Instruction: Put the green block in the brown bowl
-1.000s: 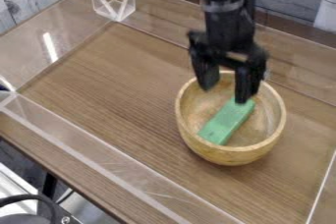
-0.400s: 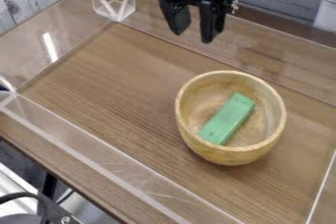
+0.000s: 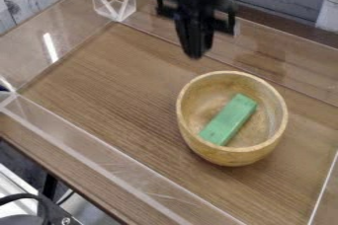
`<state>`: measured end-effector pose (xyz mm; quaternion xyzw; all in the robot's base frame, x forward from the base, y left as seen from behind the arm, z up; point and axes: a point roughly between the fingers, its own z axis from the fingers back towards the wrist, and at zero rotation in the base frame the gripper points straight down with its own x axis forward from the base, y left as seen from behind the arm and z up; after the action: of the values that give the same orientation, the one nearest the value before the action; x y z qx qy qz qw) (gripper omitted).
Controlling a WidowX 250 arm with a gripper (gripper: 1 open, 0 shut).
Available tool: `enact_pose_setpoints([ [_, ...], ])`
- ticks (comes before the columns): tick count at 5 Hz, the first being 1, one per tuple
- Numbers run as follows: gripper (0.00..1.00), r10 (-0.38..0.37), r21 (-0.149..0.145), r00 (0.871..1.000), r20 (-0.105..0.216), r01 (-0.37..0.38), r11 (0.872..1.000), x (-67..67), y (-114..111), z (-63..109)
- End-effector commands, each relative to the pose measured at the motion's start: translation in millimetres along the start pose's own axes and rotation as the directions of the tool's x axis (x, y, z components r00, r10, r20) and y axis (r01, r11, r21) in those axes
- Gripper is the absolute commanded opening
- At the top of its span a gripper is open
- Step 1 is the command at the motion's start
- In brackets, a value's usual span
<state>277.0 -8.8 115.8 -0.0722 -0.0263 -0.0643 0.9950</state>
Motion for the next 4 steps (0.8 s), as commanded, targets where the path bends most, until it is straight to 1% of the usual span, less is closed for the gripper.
enact_pose_setpoints([
  [1,0.0,-0.035,0.015,0.999,0.004,0.035,0.999,1.0,-8,-14.2],
  [2,0.0,-0.052,0.022,0.998,-0.024,0.053,0.998,-0.9,-10,-35.6],
  [3,0.0,-0.059,0.027,0.998,-0.035,0.06,0.998,-0.2,-11,-50.1],
  [4,0.0,-0.061,0.03,0.997,-0.043,0.063,0.998,2.7,-12,-58.7],
])
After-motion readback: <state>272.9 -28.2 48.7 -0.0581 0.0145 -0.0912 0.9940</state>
